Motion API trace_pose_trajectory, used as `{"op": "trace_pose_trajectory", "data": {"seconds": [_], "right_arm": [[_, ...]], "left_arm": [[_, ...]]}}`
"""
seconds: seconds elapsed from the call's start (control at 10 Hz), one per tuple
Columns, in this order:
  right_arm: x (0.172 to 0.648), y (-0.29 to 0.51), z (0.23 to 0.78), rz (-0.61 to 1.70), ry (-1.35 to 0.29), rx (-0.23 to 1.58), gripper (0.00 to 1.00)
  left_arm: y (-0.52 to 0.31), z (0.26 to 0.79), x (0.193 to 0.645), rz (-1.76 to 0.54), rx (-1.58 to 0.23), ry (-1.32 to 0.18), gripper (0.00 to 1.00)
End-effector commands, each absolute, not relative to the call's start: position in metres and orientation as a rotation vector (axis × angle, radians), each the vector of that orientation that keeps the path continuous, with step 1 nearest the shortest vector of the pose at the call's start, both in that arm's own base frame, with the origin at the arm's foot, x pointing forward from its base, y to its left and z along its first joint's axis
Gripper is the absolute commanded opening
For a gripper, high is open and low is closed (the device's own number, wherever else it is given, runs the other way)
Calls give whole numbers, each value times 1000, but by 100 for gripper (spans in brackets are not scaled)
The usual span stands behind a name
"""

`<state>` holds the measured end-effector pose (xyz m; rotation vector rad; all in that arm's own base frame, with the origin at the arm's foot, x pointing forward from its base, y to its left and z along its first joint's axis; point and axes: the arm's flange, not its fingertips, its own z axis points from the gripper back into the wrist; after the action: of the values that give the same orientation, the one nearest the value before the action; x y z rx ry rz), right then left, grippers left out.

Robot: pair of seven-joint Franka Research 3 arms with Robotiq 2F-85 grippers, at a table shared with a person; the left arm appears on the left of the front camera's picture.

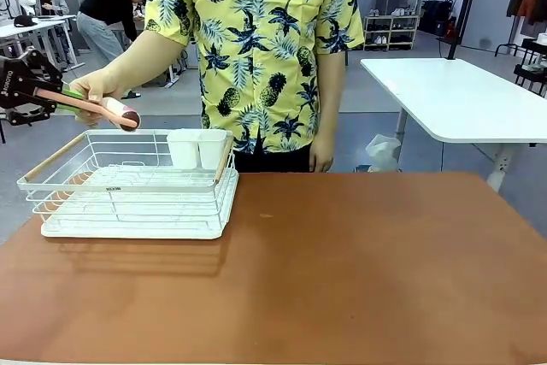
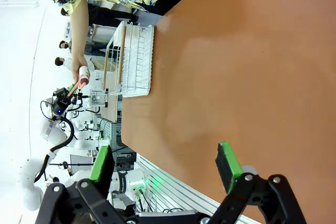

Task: Clean the table.
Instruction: Pick up the Lint Roller when the human hands it over.

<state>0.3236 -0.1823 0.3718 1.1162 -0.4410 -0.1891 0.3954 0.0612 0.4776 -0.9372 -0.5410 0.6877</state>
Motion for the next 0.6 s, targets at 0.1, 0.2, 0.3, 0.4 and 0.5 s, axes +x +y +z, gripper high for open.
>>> {"op": "trace_pose_trajectory", "data": {"seconds": [0.1,0.2,0.3,0.4,0.5], "right_arm": [[323,-181,375,-190,-445,1126,100],[323,-181,375,-190,-445,1126,100],[323,-181,375,-190,-445,1126,100],[323,-181,375,-190,-445,1126,100],[323,-181,375,-190,-445,1126,100]], "left_arm": [[86,457,395,695,-1053,-523,0],[65,476,395,698,-941,-541,0],[65,476,395,698,-941,-541,0],[65,476,395,698,-941,-541,0],[65,476,395,698,-941,-541,0]]}}
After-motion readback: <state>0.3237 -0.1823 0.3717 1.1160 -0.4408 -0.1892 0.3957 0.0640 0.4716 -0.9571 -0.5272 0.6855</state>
